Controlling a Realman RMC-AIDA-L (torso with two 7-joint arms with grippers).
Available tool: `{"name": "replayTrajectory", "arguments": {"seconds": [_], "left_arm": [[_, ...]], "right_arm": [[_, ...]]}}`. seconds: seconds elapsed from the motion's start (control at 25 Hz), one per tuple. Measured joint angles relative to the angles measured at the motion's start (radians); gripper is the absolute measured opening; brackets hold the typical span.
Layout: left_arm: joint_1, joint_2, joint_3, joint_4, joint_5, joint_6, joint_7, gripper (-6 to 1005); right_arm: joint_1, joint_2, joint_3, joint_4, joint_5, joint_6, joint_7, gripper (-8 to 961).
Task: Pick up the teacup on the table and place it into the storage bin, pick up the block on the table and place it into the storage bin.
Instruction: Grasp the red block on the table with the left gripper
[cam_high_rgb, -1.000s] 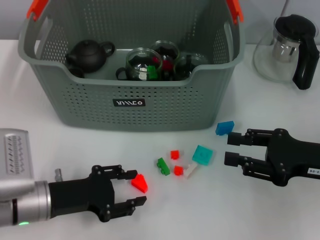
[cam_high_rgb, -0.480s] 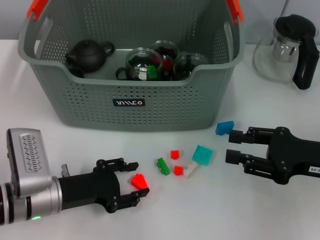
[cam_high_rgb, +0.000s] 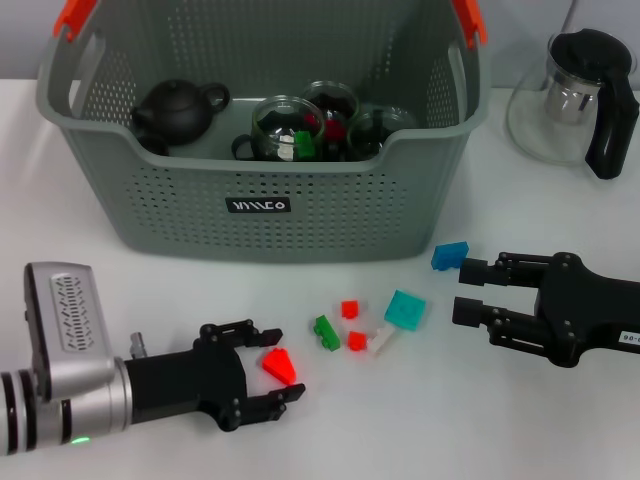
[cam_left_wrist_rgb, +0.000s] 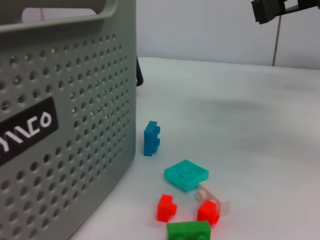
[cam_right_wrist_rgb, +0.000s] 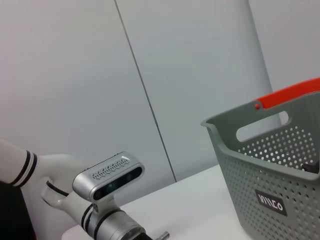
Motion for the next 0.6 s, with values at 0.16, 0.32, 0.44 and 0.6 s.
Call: {"name": "replayTrajectory", "arguments": {"seconds": [0.16, 0.32, 0.44, 0.6], "left_arm": [[-0.004, 0.000, 0.000, -0.008, 0.000, -0.002, 0.001, 697], [-0.006, -0.001, 0.000, -0.011, 0.000, -0.015, 0.001, 694], [-0.010, -0.001, 0.000, -0.017, 0.000, -0.030, 0.000, 692], [-0.015, -0.001, 0.000, -0.022, 0.001, -0.038, -0.006, 688]], "right_arm": [[0.000, 0.000, 0.000, 0.000, 0.000, 0.000, 0.000, 532], [0.000, -0.001, 0.000, 0.002, 0.000, 0.000, 0.000, 532], [-0.001, -0.004, 0.000, 0.010, 0.000, 0.000, -0.002, 532], [-0.004, -0.005, 0.000, 0.011, -0.001, 0.000, -0.003, 532]]}}
